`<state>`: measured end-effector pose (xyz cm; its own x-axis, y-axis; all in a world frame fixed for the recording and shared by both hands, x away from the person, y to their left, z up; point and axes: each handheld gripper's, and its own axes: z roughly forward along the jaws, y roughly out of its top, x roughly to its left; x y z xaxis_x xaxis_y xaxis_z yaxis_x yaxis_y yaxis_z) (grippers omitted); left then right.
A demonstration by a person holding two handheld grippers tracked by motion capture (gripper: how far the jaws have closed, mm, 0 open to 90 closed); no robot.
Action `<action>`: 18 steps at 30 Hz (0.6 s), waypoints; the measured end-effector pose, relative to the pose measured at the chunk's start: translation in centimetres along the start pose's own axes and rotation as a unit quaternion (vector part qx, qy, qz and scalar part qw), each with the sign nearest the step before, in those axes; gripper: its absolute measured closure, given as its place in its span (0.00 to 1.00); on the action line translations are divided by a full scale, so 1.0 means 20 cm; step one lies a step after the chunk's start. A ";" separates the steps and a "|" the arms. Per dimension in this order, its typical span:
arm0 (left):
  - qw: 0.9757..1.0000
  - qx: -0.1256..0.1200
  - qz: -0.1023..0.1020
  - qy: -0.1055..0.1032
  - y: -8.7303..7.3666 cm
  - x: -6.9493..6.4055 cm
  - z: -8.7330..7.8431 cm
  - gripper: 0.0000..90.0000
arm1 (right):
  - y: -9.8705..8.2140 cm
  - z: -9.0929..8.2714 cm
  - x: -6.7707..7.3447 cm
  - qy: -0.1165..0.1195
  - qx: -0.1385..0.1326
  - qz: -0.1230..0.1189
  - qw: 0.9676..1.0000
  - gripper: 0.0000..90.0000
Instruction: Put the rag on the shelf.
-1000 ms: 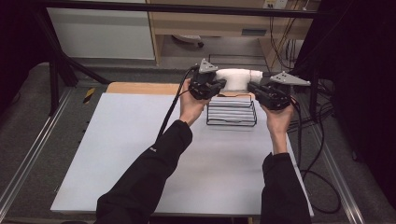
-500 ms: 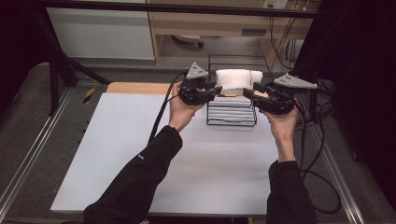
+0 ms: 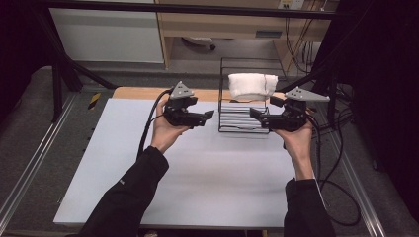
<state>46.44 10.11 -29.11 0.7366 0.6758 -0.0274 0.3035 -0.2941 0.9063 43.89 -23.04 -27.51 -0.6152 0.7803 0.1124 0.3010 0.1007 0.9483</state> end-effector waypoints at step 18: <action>0.997 0.055 -0.044 0.028 -0.53 0.17 -0.28 0.06 | -0.29 0.04 0.09 0.044 0.043 -0.014 0.998 0.00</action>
<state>42.39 19.30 -36.48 0.6697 0.7386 -0.0778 0.4324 -0.3027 0.8493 41.69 -21.77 -33.12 -0.6851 0.7192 0.1155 0.3420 0.1776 0.9228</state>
